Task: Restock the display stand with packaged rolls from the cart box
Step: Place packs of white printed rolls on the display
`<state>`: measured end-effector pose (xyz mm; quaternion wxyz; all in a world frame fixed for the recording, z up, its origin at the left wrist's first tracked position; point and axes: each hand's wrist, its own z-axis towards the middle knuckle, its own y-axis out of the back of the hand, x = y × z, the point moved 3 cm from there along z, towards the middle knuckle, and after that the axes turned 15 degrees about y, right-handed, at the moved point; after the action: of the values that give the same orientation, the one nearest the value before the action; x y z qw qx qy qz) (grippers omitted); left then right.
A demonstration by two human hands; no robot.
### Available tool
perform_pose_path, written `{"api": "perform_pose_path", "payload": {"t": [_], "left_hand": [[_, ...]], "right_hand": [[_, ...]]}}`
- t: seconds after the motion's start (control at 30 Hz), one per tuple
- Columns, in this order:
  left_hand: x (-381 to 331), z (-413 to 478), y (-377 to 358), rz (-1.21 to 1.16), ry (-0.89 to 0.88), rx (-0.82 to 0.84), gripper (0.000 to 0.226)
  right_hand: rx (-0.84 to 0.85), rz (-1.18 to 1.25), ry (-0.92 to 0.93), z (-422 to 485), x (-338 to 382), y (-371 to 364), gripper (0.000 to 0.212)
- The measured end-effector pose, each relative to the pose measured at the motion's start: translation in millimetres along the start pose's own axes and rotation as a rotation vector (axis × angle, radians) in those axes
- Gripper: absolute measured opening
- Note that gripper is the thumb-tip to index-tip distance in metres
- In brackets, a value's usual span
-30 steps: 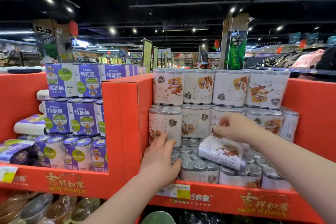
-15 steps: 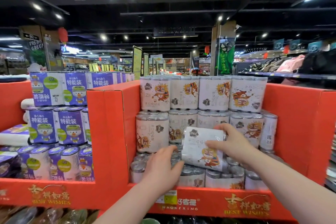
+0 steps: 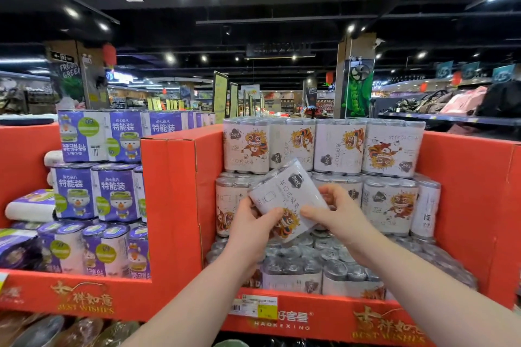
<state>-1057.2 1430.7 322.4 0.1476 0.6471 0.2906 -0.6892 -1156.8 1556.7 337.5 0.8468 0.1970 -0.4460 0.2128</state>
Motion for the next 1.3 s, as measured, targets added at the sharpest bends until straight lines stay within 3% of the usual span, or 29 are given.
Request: {"api": "perform_pose_path", "payload": {"t": [0.07,0.2,0.4,0.53,0.73,0.87,1.0,1.17,1.3], "left_hand": [[-3.2,2.7,-0.2,0.045,-0.030,-0.001,0.032],[-8.7,7.7,-4.6,0.125,-0.072,0.004,0.033],[-1.3,15.5,-5.9,0.008,-0.009,-0.014,0.033],[2.6,17.0,-4.7,0.029,0.059,0.036,0.042],[8.5,14.5,6.2,0.357,-0.009,-0.169,0.052],[0.4,10.8,12.5,0.674,-0.220,-0.330,0.043],[-6.8,5.7,17.3,1.031,-0.459,-0.523,0.060],[-1.1,19.0,14.4,1.364,-0.460,-0.430,0.084],[-2.4,20.3,17.7,1.421,-0.515,-0.448,0.090]], "right_hand": [[0.073,-0.070,0.001,3.0,-0.9,2.0,0.053],[0.103,-0.153,0.019,7.9,-1.0,4.7,0.044],[0.076,0.114,-0.220,8.7,-18.9,4.9,0.055],[0.043,0.054,-0.171,13.6,-12.2,10.8,0.047],[-0.011,-0.012,-0.035,39.4,22.4,25.2,0.059],[0.234,-0.443,0.149,52.0,38.7,17.7,0.053],[0.392,-0.764,0.231,57.5,33.3,-3.4,0.061],[0.413,-1.241,0.384,55.5,18.5,-29.2,0.059],[0.382,-1.267,0.349,51.5,14.3,-23.2,0.076]]}}
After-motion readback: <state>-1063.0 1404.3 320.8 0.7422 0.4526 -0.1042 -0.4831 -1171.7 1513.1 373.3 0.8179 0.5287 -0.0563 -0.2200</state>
